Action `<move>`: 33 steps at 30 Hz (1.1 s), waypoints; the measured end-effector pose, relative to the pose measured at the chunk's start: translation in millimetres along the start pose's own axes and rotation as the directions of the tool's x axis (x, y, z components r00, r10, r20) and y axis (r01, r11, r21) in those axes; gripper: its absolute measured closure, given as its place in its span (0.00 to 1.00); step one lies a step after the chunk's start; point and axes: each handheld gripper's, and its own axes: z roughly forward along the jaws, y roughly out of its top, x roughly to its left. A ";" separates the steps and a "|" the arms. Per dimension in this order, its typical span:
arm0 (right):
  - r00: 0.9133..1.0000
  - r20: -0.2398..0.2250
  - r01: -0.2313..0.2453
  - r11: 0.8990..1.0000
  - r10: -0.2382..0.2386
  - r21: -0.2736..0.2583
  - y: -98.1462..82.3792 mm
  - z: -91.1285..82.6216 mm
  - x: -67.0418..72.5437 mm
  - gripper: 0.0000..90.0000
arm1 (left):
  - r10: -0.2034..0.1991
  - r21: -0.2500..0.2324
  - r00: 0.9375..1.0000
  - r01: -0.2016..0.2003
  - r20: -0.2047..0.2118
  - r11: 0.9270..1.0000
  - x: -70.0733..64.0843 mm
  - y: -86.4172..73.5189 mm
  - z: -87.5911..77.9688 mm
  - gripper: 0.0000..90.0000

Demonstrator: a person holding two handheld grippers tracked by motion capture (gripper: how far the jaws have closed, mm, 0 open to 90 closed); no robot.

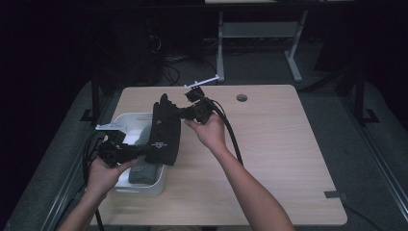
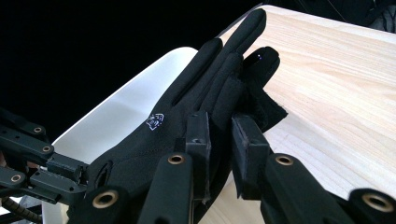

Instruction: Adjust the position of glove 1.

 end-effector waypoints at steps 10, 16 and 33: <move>1.000 -0.014 -0.004 1.000 0.004 0.002 3.2 12.6 4.7 0.87 | -0.016 -0.010 1.000 0.015 -0.015 1.000 8.2 -4.9 -8.4 0.92; 1.000 -0.024 -0.008 1.000 0.008 0.006 3.6 20.8 7.9 0.87 | -0.033 -0.012 0.999 0.033 -0.023 0.999 13.1 -9.9 -11.9 0.92; 0.999 -0.038 -0.003 1.000 0.003 0.016 4.8 43.1 16.2 0.87 | -0.058 -0.017 0.997 0.057 -0.047 0.998 26.9 -20.4 -23.5 0.92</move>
